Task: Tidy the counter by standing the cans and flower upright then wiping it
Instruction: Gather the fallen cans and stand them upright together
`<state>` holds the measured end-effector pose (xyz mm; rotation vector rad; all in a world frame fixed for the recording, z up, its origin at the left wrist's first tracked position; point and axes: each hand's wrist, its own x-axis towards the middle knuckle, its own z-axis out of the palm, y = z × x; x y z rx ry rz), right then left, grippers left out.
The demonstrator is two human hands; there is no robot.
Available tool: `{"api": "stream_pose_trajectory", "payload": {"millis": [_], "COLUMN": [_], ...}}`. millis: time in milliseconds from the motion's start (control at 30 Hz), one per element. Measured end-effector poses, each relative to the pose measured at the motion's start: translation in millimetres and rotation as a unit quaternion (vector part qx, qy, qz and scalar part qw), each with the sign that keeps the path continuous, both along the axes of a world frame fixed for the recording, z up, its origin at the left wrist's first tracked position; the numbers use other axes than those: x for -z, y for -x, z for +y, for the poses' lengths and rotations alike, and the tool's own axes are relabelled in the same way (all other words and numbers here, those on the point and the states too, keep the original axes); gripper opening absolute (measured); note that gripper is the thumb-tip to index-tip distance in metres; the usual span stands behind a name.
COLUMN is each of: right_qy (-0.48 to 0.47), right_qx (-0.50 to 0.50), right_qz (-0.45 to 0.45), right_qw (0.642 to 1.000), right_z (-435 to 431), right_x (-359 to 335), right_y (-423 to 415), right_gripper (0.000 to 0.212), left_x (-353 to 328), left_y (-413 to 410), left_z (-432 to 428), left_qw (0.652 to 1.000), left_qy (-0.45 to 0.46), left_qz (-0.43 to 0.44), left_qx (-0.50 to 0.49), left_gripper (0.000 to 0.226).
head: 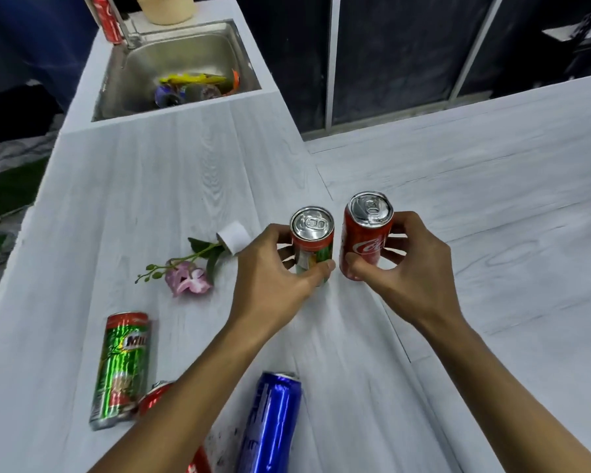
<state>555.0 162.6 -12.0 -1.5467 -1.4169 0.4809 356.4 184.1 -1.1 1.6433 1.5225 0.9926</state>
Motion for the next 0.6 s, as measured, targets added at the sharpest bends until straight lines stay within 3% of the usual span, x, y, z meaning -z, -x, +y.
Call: {"api": "stream_pose_trajectory", "payload": {"millis": [600], "right_qy": [-0.025], "right_qx": [0.063], "right_qz": [-0.017], "right_qw": [0.998], "right_z": [94.3], "right_x": [13.4], "right_y": [-75.8], "right_gripper": [0.059], "left_x": [10.7], "left_y": [-90.0], "left_z": [95.6], "left_qw": [0.999], "left_qy": [-0.033], "left_qz": [0.011], "left_qx": [-0.003], "left_gripper": [0.059]}}
